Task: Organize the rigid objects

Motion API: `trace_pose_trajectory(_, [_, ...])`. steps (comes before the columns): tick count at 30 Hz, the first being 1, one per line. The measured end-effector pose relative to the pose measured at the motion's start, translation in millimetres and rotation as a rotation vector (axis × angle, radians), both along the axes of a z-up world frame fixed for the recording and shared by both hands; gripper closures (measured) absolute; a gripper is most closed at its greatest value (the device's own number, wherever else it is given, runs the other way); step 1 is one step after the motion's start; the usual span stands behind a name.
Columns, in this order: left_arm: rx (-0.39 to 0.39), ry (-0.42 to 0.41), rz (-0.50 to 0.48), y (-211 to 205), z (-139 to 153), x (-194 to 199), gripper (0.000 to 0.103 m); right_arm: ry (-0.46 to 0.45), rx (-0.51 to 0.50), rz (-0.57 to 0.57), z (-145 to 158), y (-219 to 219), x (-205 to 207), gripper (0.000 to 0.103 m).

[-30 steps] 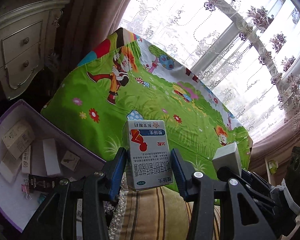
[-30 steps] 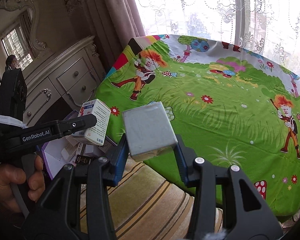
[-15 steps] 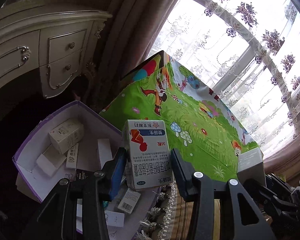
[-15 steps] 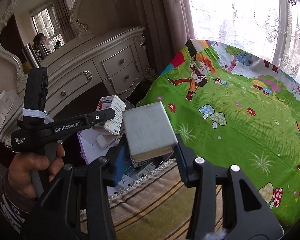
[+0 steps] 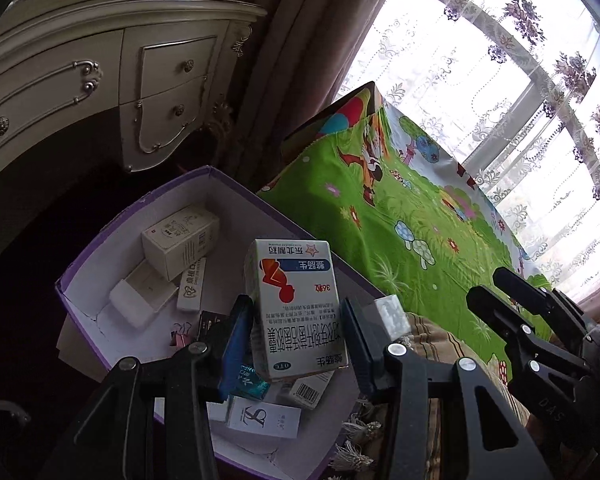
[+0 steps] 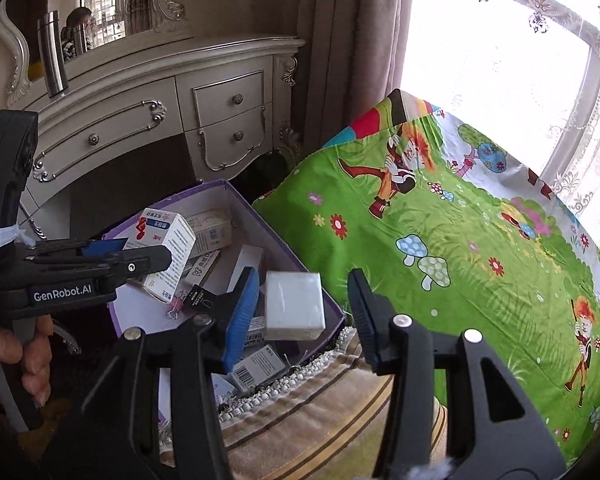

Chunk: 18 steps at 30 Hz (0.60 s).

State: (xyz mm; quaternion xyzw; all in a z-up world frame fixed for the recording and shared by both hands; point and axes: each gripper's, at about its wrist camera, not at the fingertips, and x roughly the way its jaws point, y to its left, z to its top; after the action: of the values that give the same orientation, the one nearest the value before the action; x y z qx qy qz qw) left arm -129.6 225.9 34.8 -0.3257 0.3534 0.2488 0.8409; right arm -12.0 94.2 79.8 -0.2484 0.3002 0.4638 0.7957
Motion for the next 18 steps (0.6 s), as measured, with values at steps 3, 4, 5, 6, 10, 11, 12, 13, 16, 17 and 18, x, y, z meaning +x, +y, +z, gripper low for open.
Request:
trace_pose_trajectory(3, [-0.001, 0.014, 0.024, 6, -7, -1, 0.056, -0.023, -0.012, -0.012, -9, 3, 7, 0.038])
trace_pose_trajectory(4, [-0.009, 0.017, 0.031, 7, -10, -2, 0.056, -0.014, -0.023, -0.01, -13, 5, 9, 0.038])
trace_pose_trajectory(5, [-0.012, 0.024, 0.033, 9, -12, -1, 0.056, -0.003, -0.038, -0.007, -19, 7, 11, 0.038])
trace_pose_trajectory(6, [-0.011, 0.031, 0.033, 9, -15, 0, 0.056, 0.009, -0.057, -0.002, -25, 10, 12, 0.038])
trace_pose_trajectory(10, [-0.024, 0.059, 0.04, 13, -25, 3, 0.054, 0.074, -0.107, 0.033, -44, 18, 15, 0.038])
trace_pose_trajectory(11, [-0.026, 0.071, 0.046, 14, -27, 4, 0.051, 0.089, -0.121, 0.043, -47, 20, 16, 0.038])
trace_pose_trajectory(12, [-0.03, 0.077, 0.053, 15, -30, 4, 0.045, 0.101, -0.134, 0.05, -50, 21, 16, 0.035])
trace_pose_trajectory(13, [-0.034, 0.078, 0.058, 15, -32, 4, 0.042, 0.109, -0.144, 0.052, -53, 22, 16, 0.033])
trace_pose_trajectory(16, [-0.044, 0.078, 0.061, 16, -34, 6, 0.041, 0.122, -0.158, 0.047, -57, 22, 18, 0.024])
trace_pose_trajectory(17, [-0.047, 0.076, 0.06, 15, -34, 7, 0.041, 0.125, -0.162, 0.043, -57, 21, 18, 0.023])
trace_pose_trajectory(18, [-0.047, 0.075, 0.058, 15, -34, 8, 0.04, 0.127, -0.165, 0.039, -58, 20, 19, 0.022])
